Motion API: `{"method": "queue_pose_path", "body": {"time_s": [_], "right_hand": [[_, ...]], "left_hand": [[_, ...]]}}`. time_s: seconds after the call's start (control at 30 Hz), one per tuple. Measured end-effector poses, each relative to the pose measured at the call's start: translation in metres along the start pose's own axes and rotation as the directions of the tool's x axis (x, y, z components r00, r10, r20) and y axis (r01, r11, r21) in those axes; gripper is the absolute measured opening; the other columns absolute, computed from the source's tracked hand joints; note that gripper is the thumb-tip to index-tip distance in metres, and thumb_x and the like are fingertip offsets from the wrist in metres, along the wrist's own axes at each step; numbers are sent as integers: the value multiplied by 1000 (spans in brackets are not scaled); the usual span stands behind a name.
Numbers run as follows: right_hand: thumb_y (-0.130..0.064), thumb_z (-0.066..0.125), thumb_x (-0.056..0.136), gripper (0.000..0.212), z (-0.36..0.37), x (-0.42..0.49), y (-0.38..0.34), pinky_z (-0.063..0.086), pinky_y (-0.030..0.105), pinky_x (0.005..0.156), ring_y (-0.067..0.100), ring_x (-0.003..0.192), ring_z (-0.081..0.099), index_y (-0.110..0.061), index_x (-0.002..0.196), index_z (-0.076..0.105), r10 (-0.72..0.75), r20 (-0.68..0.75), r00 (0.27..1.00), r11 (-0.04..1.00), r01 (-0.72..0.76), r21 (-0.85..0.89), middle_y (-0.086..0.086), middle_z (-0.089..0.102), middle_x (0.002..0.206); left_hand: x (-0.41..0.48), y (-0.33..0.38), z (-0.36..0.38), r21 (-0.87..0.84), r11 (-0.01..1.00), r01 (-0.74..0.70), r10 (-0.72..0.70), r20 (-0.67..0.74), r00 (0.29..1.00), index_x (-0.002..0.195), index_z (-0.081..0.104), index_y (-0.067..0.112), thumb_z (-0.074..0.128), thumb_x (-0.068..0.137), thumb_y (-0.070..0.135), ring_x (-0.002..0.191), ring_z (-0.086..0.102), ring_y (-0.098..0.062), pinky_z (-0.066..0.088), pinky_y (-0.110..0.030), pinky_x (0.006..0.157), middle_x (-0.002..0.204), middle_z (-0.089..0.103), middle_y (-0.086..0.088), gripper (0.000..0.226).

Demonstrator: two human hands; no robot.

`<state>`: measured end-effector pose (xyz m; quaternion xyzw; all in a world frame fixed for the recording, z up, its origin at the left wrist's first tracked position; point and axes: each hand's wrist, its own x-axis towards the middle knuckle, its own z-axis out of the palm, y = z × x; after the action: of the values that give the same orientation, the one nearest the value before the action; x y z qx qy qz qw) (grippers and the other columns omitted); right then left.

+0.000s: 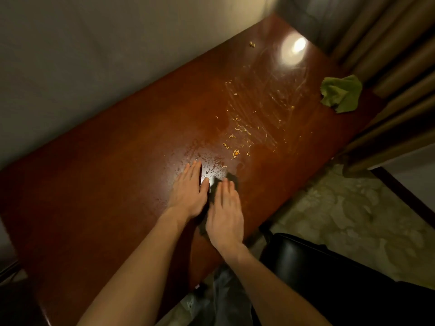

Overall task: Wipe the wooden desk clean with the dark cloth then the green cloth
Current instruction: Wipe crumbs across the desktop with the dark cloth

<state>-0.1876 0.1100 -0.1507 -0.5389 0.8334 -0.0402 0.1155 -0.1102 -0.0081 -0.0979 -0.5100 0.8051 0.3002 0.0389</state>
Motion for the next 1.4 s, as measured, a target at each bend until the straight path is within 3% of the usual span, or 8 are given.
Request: {"method": "queue_pose_path", "body": {"time_s": [0.17, 0.27, 0.63, 0.93, 1.1, 1.17, 1.27, 1.4], "right_hand": [[-36, 31, 108, 64, -18, 49, 22, 5, 41, 132, 26, 161, 13, 0, 161, 30, -514, 54, 856, 854, 516, -60, 17, 26, 170], [-40, 30, 110, 63, -31, 95, 48, 2, 38, 131, 23, 162, 12, -7, 164, 26, -650, 117, 751, 757, 653, 15, 12, 21, 172], [-38, 24, 113, 62, -60, 197, 95, 6, 39, 133, 21, 162, 6, -9, 167, 17, -711, 206, 672, 672, 736, -78, 10, 12, 175], [-36, 28, 111, 62, -44, 125, 88, 7, 40, 132, 22, 162, 9, -7, 166, 20, -775, 217, 594, 601, 798, -40, 11, 17, 173], [-37, 31, 112, 63, -33, 69, 97, 6, 40, 133, 20, 163, 4, -9, 167, 18, -684, 164, 711, 718, 696, -18, 9, 13, 174], [-36, 34, 111, 62, -28, 48, 105, 11, 42, 132, 19, 163, 6, -10, 166, 20, -572, 98, 815, 818, 575, -8, 6, 12, 175], [-38, 32, 111, 64, -23, 30, 112, 15, 43, 132, 18, 163, 4, -11, 167, 19, -163, -30, 986, 986, 164, 35, 5, 9, 175], [-48, 24, 108, 75, -24, 36, 102, 9, 43, 132, 27, 163, 4, -3, 166, 9, 276, -81, 958, 960, -272, 60, 14, 4, 175]], "left_hand": [[4, -4, -6, 55, 998, -27, 31, -80, 996, 168, 21, 18, 28, 114, 41, 159, 25, -19, 21, -35, 127, 172, 30, -3, 59], [11, -13, -2, 162, 982, -93, 104, -60, 993, 167, 22, 18, 25, 114, 41, 159, 25, -19, 16, -33, 128, 172, 28, -4, 58], [22, -30, -1, 330, 932, -153, 137, 73, 988, 169, -1, 21, 19, 112, 51, 161, 9, -21, 3, -43, 133, 176, 10, -2, 68], [24, -7, -8, 263, 964, -49, 12, 139, 990, 169, -2, 18, 18, 112, 50, 163, 5, -23, 3, -50, 132, 177, 6, -3, 68], [25, 12, -10, 289, 957, -9, -27, 122, 992, 169, 0, 19, 21, 112, 51, 160, 15, -30, 18, -51, 130, 175, 15, -7, 68], [24, 18, -8, 275, 962, 2, -38, 127, 991, 169, 0, 20, 21, 112, 52, 161, 12, -32, 19, -52, 130, 175, 14, -9, 69], [22, 24, -4, 258, 966, 23, -62, 141, 988, 169, -4, 22, 19, 112, 53, 163, 1, -32, 14, -52, 131, 176, 5, -10, 69], [21, 27, 3, 269, 962, 36, -58, 76, 995, 169, 0, 19, 19, 112, 52, 162, 4, -34, 13, -52, 131, 175, 9, -13, 69]]}}
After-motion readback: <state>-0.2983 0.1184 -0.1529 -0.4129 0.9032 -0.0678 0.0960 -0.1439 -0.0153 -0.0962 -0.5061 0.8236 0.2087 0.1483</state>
